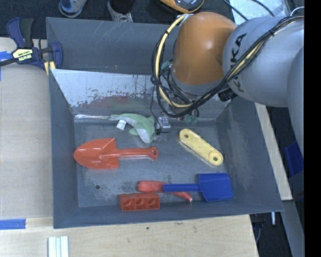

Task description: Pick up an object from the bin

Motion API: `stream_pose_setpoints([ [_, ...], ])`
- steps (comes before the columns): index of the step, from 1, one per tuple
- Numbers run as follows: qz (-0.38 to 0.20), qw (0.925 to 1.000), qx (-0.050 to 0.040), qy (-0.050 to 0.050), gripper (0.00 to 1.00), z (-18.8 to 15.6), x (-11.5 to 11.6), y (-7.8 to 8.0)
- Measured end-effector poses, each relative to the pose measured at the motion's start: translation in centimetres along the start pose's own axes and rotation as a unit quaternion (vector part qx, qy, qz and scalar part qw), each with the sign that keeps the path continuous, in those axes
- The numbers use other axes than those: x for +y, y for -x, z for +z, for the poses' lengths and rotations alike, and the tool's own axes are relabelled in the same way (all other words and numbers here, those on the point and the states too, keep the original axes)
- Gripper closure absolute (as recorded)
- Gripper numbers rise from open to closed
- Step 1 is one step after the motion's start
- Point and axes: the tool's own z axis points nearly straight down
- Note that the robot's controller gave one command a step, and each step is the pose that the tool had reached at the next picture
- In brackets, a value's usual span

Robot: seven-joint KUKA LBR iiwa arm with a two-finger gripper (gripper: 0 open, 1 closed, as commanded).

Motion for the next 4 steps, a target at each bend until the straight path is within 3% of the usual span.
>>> stream_pose_setpoints([
  [1, -0.006, 1.0, 0.0058, 0.001, 0.0, 10.7, 5.1, -4.9],
  [2, -0.041, 0.9991, -0.004, 0.001, 0.0, 2.5, 5.0, -3.7],
  [3, -0.007, 1.0, 0.0045, 0.001, 0.0, 10.6, 5.1, -4.9],
  [4, -0.085, 0.9963, -0.0075, 0.001, 0.0, 10.3, 4.4, -2.6],
])
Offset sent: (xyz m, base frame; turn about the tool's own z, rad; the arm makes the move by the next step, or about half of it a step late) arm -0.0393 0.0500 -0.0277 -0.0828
